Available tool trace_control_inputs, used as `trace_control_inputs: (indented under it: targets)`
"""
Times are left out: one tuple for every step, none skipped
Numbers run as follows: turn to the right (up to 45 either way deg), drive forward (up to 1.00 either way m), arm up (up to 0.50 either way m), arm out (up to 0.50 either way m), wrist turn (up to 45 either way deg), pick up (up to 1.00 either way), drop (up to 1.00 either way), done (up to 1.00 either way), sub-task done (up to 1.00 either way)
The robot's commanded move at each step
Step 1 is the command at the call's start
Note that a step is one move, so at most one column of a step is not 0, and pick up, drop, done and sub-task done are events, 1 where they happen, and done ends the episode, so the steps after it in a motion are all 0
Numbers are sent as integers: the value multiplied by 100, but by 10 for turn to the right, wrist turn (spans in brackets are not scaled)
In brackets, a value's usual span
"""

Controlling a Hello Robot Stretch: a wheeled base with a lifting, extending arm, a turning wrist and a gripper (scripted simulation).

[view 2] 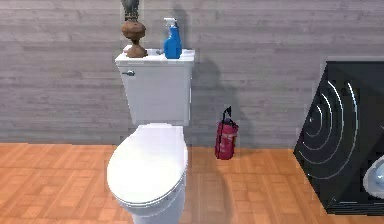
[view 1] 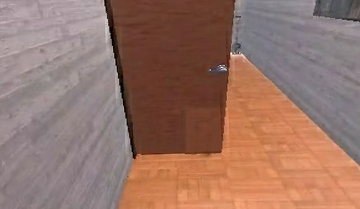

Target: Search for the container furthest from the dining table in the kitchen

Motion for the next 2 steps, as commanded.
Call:
trace_control_inputs:
  targets:
    - [30, 0, 0, 0, 0, 0, 0, 0, 0]
    - [0, 45, 0, 0, 0, 0, 0, 0, 0]
